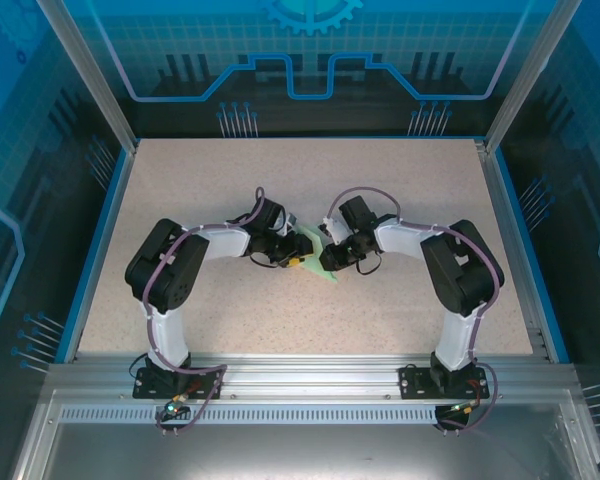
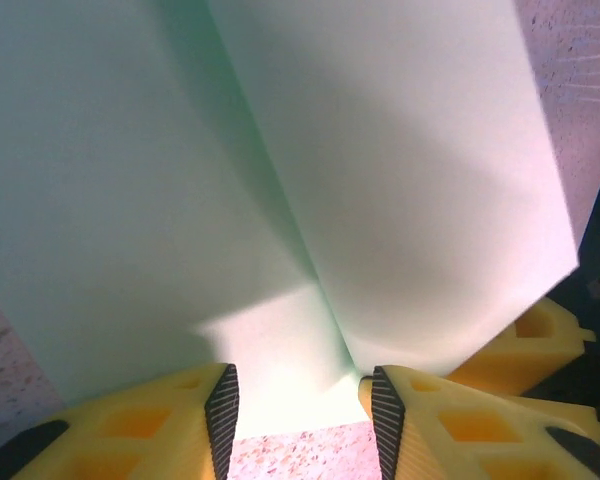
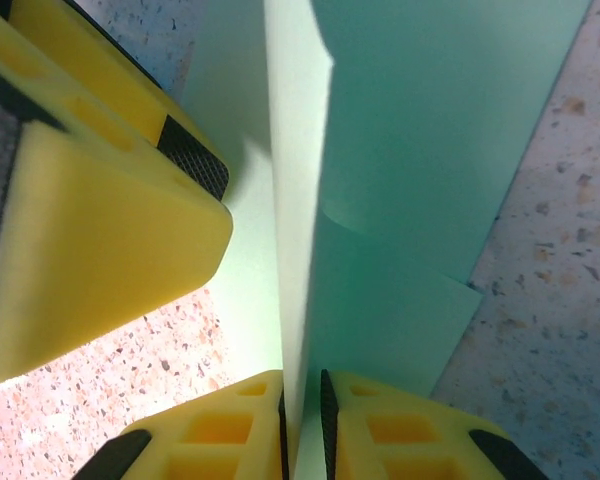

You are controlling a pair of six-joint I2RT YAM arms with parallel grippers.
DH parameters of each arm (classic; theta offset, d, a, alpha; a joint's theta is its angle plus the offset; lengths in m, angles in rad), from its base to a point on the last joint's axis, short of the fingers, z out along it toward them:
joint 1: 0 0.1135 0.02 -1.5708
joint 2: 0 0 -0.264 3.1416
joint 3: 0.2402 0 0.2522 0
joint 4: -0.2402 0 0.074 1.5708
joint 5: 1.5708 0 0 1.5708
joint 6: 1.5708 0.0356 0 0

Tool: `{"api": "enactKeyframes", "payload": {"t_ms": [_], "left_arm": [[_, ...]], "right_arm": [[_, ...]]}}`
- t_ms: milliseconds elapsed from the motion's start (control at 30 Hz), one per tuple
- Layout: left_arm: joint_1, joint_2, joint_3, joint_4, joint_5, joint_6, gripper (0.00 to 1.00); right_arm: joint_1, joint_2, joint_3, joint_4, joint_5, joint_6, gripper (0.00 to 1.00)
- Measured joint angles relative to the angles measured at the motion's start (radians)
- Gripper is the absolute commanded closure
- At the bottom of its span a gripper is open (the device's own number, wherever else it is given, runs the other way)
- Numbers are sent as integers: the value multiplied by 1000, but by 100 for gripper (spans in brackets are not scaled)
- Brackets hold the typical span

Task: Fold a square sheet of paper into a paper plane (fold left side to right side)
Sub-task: Fourth fold the wing at the center of the table.

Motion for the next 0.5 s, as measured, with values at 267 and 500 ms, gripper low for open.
{"api": "enactKeyframes", "payload": {"t_ms": [267, 500], "left_arm": [[0, 14, 47, -7, 0, 0, 54], [0, 58, 76, -19, 0, 0, 54]], "right_arm": [[-19, 11, 0, 9, -40, 11, 82], [-24, 26, 0, 14, -58, 15, 81]]}}
